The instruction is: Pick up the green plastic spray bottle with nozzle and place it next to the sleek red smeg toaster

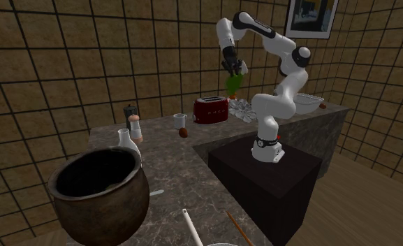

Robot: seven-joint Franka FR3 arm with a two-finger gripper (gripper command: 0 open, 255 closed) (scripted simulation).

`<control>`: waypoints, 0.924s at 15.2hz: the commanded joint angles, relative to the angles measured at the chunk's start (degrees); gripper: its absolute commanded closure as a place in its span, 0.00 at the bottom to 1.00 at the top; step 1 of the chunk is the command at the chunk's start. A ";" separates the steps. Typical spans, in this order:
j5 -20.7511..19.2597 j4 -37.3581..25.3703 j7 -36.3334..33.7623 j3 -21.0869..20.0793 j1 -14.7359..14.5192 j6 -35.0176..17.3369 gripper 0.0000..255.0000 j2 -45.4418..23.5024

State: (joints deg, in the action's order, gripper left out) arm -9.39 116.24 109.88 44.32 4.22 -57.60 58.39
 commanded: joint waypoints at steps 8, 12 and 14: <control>-9.73 -8.37 8.61 4.15 1.76 11.79 1.00 5.08; -14.01 -11.34 12.19 5.70 1.71 15.18 1.00 6.80; -14.70 -9.44 12.19 6.05 2.20 14.24 1.00 7.90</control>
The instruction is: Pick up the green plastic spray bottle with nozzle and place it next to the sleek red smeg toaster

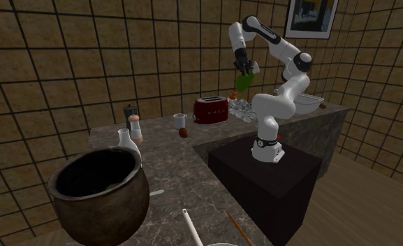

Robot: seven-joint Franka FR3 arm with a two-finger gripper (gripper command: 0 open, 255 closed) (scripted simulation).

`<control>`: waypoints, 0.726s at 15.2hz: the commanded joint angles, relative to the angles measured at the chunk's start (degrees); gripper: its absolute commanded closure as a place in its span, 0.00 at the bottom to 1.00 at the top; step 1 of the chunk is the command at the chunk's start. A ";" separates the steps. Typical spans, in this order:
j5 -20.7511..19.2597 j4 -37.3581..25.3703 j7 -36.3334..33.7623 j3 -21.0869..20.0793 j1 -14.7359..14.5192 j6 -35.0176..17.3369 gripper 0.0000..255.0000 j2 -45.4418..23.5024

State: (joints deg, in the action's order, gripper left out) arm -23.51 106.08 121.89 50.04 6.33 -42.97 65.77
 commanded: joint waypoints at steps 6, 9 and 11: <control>-2.80 6.08 0.25 1.64 1.46 -3.05 1.00 3.68; -3.99 8.58 0.31 2.44 2.10 -4.31 1.00 5.17; -4.81 10.19 0.37 3.03 2.52 -5.13 1.00 6.14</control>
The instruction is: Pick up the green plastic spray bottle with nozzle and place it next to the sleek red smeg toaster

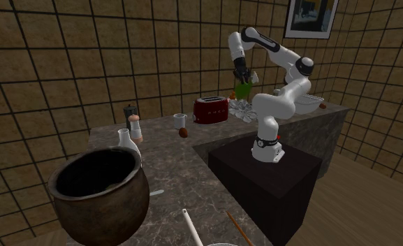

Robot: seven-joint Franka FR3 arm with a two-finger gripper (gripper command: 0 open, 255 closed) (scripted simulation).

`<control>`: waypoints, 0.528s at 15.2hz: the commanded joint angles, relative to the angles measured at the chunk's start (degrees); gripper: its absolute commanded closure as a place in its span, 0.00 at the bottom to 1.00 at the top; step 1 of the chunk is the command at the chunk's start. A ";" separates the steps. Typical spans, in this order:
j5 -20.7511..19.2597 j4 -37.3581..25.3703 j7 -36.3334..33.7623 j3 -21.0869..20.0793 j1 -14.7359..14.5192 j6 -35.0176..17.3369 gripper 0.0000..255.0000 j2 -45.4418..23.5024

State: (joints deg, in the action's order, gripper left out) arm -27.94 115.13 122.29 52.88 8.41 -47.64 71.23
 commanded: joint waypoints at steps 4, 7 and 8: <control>-2.10 4.20 0.09 1.47 1.24 -2.04 1.00 2.53; -3.46 6.37 0.21 2.54 1.83 -3.18 1.00 3.88; -3.93 7.07 0.26 2.91 2.02 -3.56 1.00 4.31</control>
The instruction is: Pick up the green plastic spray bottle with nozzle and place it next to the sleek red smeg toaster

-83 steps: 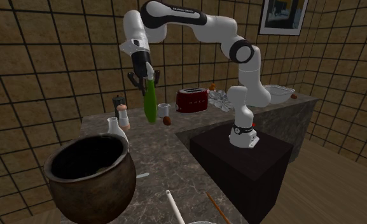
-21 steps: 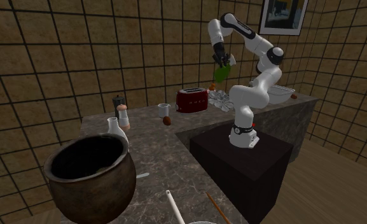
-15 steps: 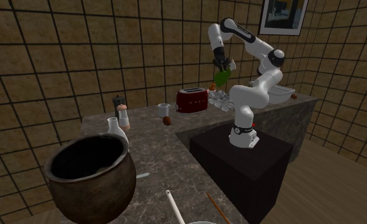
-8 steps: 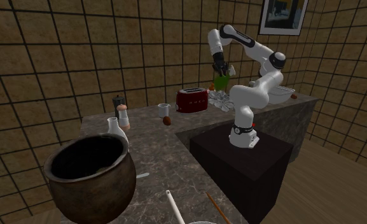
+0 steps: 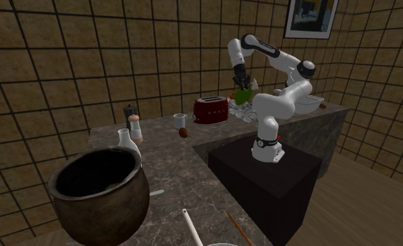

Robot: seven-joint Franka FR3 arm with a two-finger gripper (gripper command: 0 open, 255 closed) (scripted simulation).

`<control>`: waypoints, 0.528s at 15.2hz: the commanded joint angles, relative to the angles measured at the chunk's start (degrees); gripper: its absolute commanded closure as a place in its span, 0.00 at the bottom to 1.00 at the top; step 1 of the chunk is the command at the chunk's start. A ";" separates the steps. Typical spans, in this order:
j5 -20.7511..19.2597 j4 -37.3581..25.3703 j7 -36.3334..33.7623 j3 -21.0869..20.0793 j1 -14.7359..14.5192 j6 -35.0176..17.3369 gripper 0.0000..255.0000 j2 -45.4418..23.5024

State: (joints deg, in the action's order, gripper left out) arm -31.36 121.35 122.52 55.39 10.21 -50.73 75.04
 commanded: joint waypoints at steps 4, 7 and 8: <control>-2.45 3.54 0.22 2.00 0.98 -1.93 1.00 2.19; -3.97 5.44 0.38 3.30 1.54 -3.00 1.00 3.40; -4.49 6.06 0.44 3.75 1.72 -3.35 1.00 3.79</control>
State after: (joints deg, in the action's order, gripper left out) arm -35.43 126.79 122.99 58.75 11.79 -53.69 78.50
